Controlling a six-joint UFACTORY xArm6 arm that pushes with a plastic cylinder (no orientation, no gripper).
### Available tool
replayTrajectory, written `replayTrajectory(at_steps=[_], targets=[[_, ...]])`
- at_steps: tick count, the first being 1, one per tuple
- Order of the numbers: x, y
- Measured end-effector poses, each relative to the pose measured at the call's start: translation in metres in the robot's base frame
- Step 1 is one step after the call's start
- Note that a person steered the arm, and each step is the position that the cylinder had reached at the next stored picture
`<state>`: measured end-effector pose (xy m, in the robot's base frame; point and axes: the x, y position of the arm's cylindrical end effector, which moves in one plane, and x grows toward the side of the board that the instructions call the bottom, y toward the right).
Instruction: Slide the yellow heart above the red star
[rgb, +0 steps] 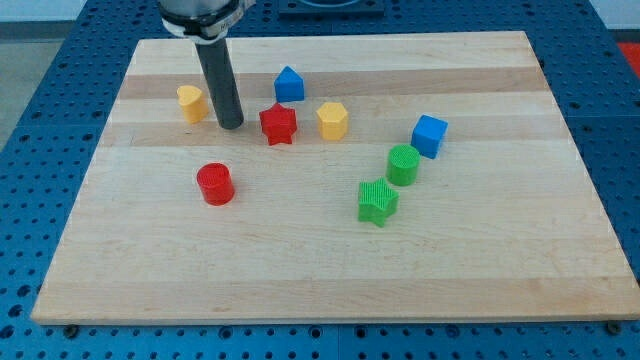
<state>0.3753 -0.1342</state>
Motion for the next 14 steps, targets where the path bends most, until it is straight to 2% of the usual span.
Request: replayTrajectory(at_steps=[3, 4, 6, 7, 8, 10, 14], targets=[[0.005, 0.058], [0.009, 0.043], [0.026, -0.096], [0.011, -0.133], [-0.016, -0.137], [-0.040, -0.089], [-0.038, 0.023]])
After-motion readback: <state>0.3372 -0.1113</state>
